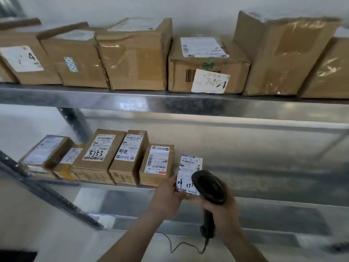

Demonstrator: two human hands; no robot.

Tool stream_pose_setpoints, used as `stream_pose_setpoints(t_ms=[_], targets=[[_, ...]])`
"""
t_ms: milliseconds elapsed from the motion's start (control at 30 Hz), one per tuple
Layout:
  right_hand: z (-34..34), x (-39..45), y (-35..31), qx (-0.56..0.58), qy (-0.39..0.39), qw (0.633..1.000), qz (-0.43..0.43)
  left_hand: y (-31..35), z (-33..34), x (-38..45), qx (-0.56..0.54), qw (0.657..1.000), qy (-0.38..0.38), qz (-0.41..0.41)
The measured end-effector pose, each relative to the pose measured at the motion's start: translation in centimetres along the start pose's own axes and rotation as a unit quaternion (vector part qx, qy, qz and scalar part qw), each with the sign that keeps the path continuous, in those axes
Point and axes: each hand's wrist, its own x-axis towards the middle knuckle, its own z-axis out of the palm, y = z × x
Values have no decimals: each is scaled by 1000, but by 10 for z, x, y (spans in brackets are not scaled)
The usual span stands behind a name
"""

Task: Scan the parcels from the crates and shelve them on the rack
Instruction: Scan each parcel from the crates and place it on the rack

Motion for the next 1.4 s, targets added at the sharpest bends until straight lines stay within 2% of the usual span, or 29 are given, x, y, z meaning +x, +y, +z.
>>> stream_pose_setpoints(t_ms=[200, 367, 533, 767, 900, 1200, 1400], targets=[[-2, 25, 0, 29, -44, 996, 76, -5, 20, 9, 177, 981, 77, -30], [-5, 35, 2, 33, -74, 992, 96, 0, 19, 12, 377, 922, 86, 17], [-4, 46, -3, 42, -99, 988, 112, 1, 10, 27, 471, 872, 115, 74], [-1, 60, -7, 30, -118, 985, 122, -17, 4, 46, 479, 874, 60, 52], [5, 63, -16, 39, -153, 983, 96, -20, 1, 52, 472, 877, 74, 55], [7, 74, -4, 26, -139, 985, 100, -19, -2, 50, 468, 878, 85, 55], [6, 61, -10, 17, -123, 990, 74, -20, -9, 42, 444, 888, 94, 72]])
